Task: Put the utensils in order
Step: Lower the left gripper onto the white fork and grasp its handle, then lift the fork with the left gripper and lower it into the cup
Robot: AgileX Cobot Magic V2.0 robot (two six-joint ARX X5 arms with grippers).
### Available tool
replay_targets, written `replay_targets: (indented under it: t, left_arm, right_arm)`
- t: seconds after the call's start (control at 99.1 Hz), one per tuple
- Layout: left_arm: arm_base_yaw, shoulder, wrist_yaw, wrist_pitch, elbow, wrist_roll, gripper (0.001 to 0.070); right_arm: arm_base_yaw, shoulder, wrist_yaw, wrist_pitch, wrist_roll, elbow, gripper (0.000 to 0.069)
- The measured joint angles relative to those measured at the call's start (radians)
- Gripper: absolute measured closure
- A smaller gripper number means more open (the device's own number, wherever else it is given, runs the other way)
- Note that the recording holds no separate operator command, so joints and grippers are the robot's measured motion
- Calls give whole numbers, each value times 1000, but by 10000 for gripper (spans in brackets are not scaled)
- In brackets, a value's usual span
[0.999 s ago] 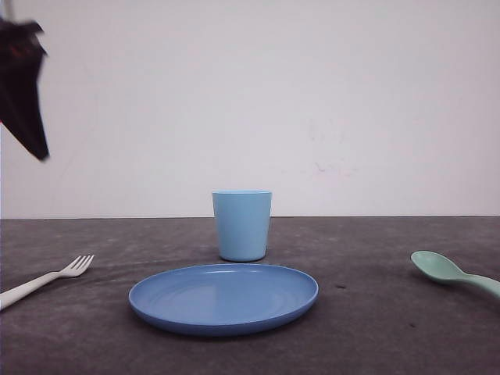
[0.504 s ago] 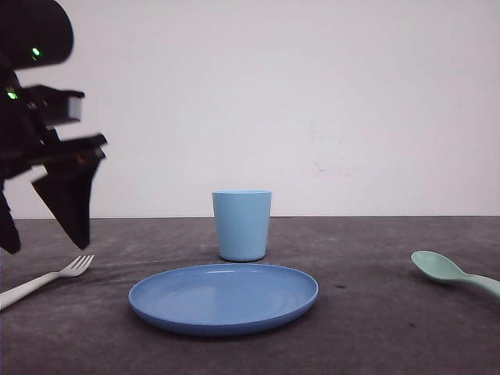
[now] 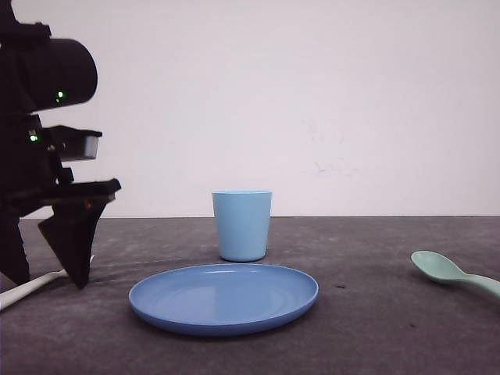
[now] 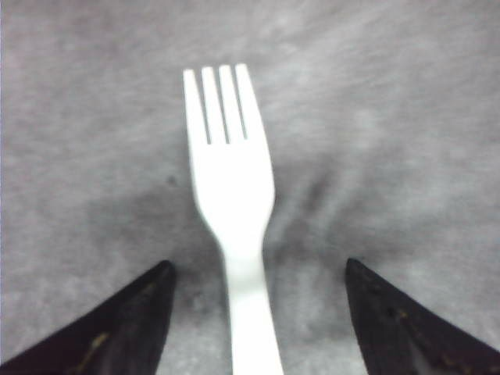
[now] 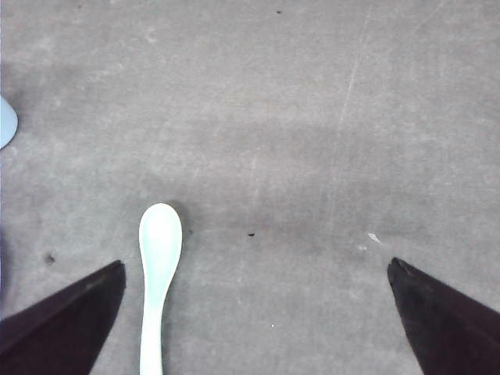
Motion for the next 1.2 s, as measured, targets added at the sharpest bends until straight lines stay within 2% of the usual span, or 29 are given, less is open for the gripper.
replay_targets:
  t: [0.081, 0.242, 0.403, 0.746, 1.009, 1.099, 1.2]
  left_arm:
    - [0, 2, -3, 1, 0, 0, 310]
    - [2, 2, -11, 5, 0, 0, 541]
    - [-5, 3, -11, 8, 1, -6, 659]
    - [-8, 2, -18, 21, 4, -8, 668]
    - [-43, -78, -11, 80, 115, -8, 668]
    - [-57, -97, 38, 150, 159, -8, 668]
    - [-75, -103, 148, 286, 172, -12, 668]
  right_arm:
    - [0, 0, 0, 0, 0, 0, 11]
    - [0, 0, 0, -1, 0, 0, 11]
    - [0, 0, 0, -1, 0, 0, 11]
    - [0, 0, 0, -1, 0, 0, 11]
    - [0, 0, 1, -8, 0, 0, 11]
    - [0, 0, 1, -8, 0, 0, 11]
    - [0, 0, 1, -9, 0, 0, 11]
